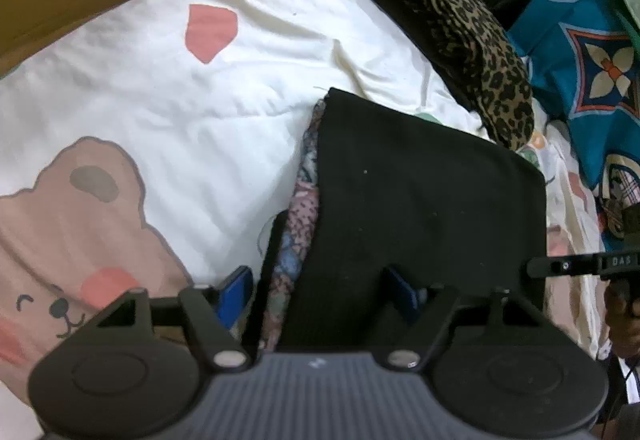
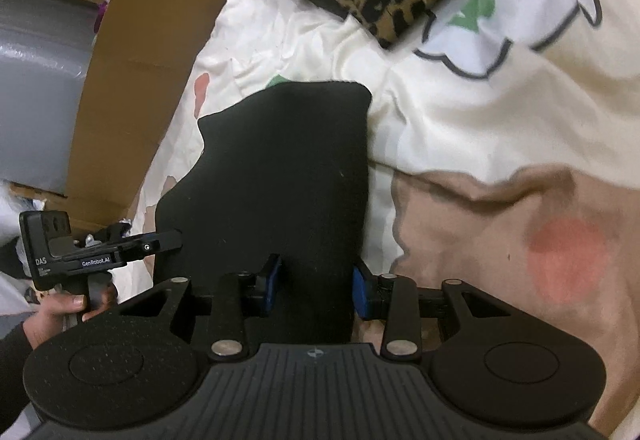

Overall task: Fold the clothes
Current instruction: 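Grasp the folded garment's lined edge with the left gripper while the right gripper grasps its side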

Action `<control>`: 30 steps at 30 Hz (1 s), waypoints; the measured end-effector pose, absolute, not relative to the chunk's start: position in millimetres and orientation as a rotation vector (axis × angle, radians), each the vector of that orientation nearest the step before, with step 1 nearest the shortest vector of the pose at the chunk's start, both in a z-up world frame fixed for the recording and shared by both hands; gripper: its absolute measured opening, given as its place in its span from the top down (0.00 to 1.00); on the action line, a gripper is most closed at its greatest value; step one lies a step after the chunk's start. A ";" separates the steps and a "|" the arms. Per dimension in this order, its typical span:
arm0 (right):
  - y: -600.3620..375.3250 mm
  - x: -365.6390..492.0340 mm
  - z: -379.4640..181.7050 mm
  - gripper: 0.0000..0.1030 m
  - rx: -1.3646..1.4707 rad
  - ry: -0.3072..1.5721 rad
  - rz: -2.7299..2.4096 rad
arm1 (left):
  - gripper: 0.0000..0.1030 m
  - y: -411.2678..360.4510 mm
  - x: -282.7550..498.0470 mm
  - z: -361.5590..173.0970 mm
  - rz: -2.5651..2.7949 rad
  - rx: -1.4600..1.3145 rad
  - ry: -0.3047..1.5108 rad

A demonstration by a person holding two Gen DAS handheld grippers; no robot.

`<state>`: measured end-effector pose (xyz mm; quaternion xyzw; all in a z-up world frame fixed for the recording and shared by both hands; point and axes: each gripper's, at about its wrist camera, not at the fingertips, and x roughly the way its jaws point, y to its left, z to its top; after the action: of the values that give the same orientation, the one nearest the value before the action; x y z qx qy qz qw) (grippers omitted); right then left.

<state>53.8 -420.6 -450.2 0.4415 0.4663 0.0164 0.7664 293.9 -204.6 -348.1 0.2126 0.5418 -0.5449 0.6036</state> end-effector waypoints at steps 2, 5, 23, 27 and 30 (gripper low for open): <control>-419.0 55.1 -445.3 0.75 0.949 1.012 0.039 | 0.30 -204.3 294.0 -349.2 -1.268 0.484 1.256; -418.5 56.7 -443.0 0.75 0.991 1.007 0.066 | 0.30 -204.1 294.6 -350.1 -1.277 0.476 1.252; -421.6 58.8 -477.5 0.70 1.098 0.981 0.052 | 0.28 -210.5 313.8 -365.0 -1.290 0.346 1.378; -422.2 59.7 -471.0 0.93 1.119 0.957 0.036 | 0.47 -211.2 320.3 -367.7 -1.273 0.311 1.440; -423.5 63.5 -459.5 0.94 1.125 0.970 -0.007 | 0.56 -210.4 320.1 -366.2 -1.274 0.300 1.468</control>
<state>63.5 -423.5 -459.5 0.5124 0.4414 -0.0030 0.7366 320.1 -210.4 -366.2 0.1270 0.6212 -0.5391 0.5543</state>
